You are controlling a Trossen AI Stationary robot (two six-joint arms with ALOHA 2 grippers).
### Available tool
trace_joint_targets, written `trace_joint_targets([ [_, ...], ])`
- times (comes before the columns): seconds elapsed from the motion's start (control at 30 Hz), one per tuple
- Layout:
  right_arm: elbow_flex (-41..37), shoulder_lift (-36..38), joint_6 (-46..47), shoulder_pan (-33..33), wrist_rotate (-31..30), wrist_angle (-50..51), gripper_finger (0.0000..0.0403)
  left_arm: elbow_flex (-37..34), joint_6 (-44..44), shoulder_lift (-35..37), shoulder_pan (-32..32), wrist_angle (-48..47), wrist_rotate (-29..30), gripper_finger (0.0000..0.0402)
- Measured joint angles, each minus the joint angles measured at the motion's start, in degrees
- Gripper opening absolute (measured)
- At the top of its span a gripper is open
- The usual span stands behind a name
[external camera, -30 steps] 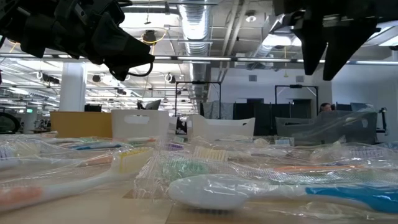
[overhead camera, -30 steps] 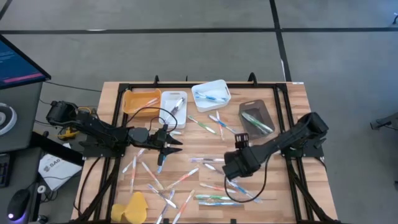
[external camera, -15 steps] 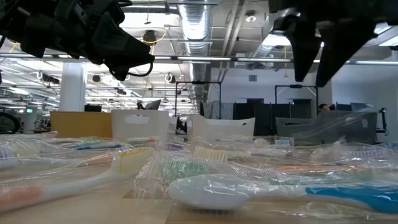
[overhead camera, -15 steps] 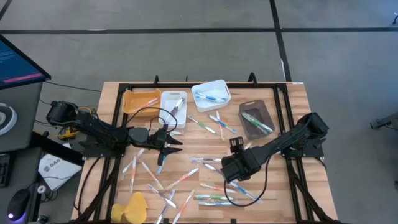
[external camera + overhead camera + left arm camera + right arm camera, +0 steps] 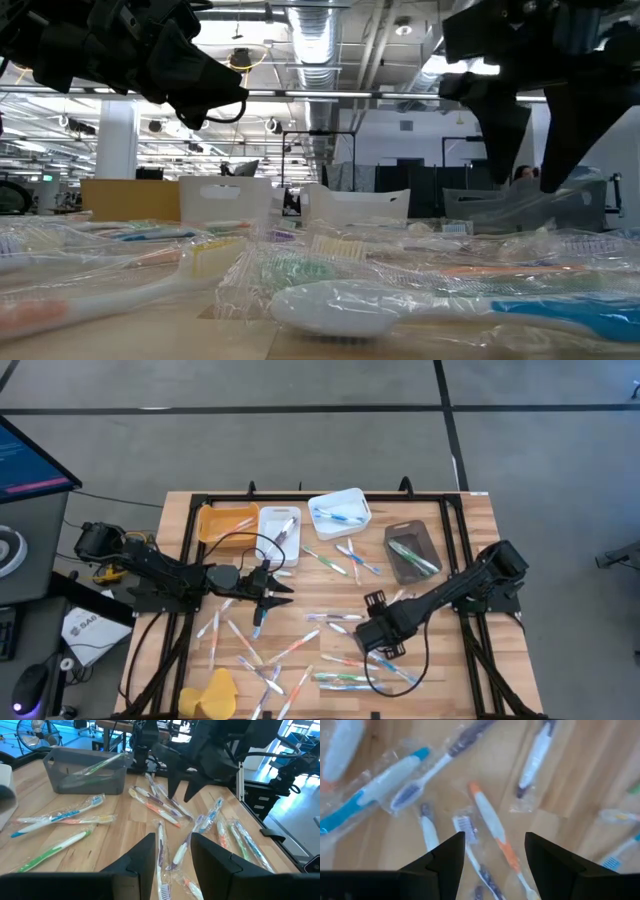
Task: Pick & Place Toothbrushes
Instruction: Put the orange toothbrush into the yellow bin
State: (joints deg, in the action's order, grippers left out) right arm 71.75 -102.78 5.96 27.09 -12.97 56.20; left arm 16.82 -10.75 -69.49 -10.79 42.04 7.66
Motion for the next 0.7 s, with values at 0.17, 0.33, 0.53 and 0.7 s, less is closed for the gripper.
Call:
trace_joint_targets([
  [0.17,-0.01,0.0,-0.17,-0.22,1.14,-2.05,0.0201,0.0,0.0,0.0,-0.02,0.0,0.0,0.0117],
  [0.33,-0.01,0.0,-1.44,-0.57,1.16,-5.78,0.0201,0.0,-0.01,0.01,-0.01,0.0,0.0,0.0117],
  [0.53,-0.01,0.0,-1.46,-0.66,1.14,-12.47,0.0201,0.0,0.0,0.02,0.0,0.02,0.0,0.0117],
  [0.7,0.01,0.0,-2.14,-0.94,1.34,-18.58,0.0201,0.0,0.29,0.02,0.0,0.02,0.0,0.0117],
])
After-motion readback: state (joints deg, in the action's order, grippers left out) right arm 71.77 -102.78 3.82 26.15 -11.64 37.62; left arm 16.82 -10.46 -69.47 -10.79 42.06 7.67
